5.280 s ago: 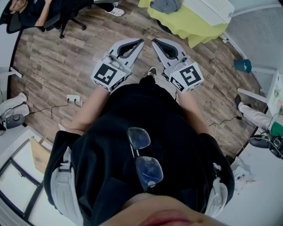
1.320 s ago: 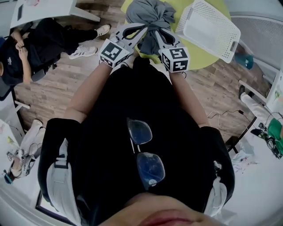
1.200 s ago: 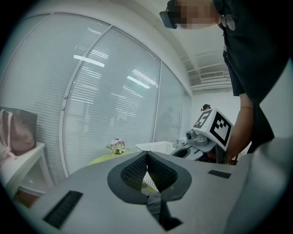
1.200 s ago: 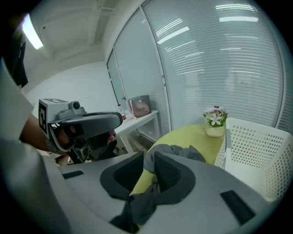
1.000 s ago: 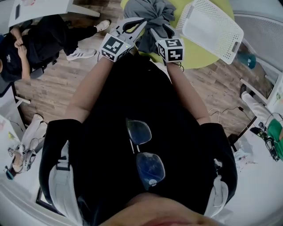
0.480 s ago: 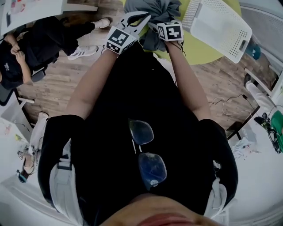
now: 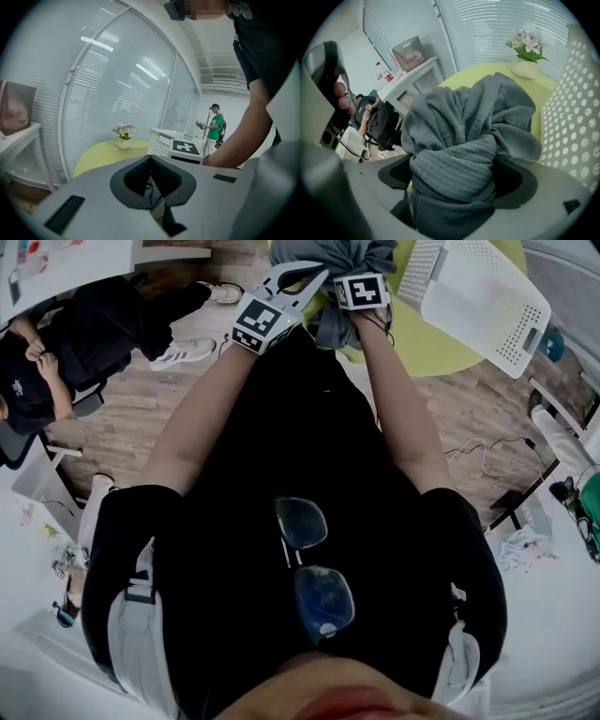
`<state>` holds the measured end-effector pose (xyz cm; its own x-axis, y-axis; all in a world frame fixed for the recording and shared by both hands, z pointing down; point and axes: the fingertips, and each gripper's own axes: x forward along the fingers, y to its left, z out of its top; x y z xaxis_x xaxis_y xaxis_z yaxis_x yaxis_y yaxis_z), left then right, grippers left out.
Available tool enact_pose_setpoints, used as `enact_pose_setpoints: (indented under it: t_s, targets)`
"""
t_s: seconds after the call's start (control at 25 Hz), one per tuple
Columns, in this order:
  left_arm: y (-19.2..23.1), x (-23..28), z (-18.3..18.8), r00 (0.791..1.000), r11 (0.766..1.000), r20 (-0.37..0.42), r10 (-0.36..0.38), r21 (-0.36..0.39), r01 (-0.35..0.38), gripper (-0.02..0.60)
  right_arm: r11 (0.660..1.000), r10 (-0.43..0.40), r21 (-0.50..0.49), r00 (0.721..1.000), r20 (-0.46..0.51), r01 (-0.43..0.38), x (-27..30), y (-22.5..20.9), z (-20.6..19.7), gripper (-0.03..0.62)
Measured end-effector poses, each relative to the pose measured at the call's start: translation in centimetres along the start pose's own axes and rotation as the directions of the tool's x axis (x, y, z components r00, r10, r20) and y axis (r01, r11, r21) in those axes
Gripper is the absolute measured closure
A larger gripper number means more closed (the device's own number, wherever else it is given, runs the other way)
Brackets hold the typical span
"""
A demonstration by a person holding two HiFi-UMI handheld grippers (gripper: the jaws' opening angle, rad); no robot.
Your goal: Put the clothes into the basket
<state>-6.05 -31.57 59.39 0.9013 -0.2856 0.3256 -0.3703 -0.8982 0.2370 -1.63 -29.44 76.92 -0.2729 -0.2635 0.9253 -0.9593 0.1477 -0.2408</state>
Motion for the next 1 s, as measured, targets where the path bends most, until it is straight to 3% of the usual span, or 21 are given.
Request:
enact_pose_setpoints:
  t_s: [0.4,0.56,0.76,1.0]
  targets:
    - [1.1,-1.4,-0.7,1.0,1.0,-0.011,0.01,-0.005,-0.01,0.572,0.999,-0.005,-0.052,0.999,-0.035,0.003,2.2,0.3,0.4,0.106]
    - [1.1,-1.9,-0.7,1.0,1.0,-0.012,0.018,0.0,-0.018,0.572,0.999,-0.007,-0.05,1.0,-0.002,0.006,1.8,0.2,0.5,0.109]
    - [1.0,-3.2,-0.1,1.0,1.0,-0.007,0.023,0.016,-0.023,0.572,0.999,0.023,-0.042,0.999,0.03,-0.022,-0.2,0.8,0.6,0.219]
    - [0.9,-4.6,1.5,1.0,0.999,0.017,0.022,0.034,-0.023,0.572,0.991,0.024,-0.135,0.999,0.035,-0.019,-3.1,3.0,0.6,0.238]
